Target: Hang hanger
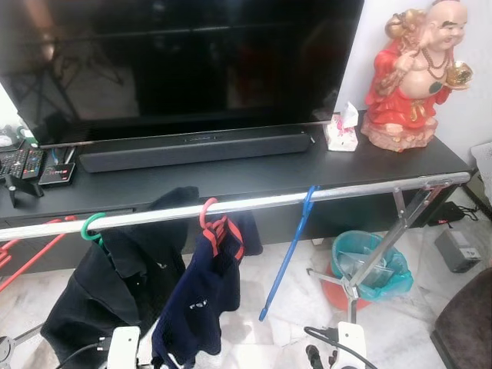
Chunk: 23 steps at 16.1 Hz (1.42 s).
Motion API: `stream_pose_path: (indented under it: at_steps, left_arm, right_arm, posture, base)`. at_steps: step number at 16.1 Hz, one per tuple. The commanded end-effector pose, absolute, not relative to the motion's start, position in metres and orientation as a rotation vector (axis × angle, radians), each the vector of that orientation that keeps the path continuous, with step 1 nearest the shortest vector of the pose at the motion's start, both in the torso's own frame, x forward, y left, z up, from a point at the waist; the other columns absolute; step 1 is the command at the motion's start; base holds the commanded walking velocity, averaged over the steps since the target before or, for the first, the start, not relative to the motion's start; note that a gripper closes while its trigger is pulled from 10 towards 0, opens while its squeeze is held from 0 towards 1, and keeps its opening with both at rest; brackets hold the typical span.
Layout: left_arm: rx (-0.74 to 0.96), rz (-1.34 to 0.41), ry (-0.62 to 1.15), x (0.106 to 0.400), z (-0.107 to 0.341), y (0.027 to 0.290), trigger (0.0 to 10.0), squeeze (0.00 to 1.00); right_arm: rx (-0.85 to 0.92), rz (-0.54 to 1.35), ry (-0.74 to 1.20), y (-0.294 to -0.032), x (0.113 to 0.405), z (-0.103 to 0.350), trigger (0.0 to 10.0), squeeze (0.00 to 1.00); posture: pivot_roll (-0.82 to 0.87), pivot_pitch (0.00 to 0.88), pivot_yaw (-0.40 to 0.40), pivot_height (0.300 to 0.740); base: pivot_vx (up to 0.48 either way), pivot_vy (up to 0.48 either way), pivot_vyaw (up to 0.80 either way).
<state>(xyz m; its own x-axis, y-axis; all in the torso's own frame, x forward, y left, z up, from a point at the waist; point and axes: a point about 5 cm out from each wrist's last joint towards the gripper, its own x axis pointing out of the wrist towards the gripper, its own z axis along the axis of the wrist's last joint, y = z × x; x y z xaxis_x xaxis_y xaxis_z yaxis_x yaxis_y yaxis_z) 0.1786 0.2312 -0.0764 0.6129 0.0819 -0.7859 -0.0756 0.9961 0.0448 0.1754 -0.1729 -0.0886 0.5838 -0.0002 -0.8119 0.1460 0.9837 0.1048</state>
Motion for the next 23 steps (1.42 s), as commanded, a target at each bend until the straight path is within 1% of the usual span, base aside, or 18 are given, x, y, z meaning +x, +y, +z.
stream_pose_path:
  at_steps: [1,4,8,23]
  left_arm:
    - [0.020,0.090,0.938,0.174,-0.078,0.235,10.0,0.00]
    - [0.020,0.093,0.943,0.174,-0.078,0.237,10.0,0.00]
    - [0.019,0.096,0.935,0.171,-0.076,0.247,10.0,0.00]
    - [0.039,0.072,0.922,0.173,-0.074,0.247,10.0,0.00]
  right_arm:
    - [0.164,-0.077,0.947,-0.171,0.177,-0.088,10.0,0.00]
    - [0.167,-0.072,0.946,-0.168,0.176,-0.089,10.0,0.00]
    - [0.164,-0.063,0.945,-0.167,0.177,-0.088,10.0,0.00]
    - [0.175,-0.059,0.941,-0.163,0.179,-0.088,10.0,0.00]
  posture:
    - [-0.03,0.000,-0.009,0.740]
    - [-0.03,0.000,-0.008,0.740]
    - [-0.03,0.000,-0.009,0.740]
    - [-0.02,0.000,-0.011,0.740]
  base:
    - [0.000,0.000,0.00]
    - [0.000,0.000,0.00]
    - [0.000,0.000,0.00]
    - [0.000,0.000,0.00]
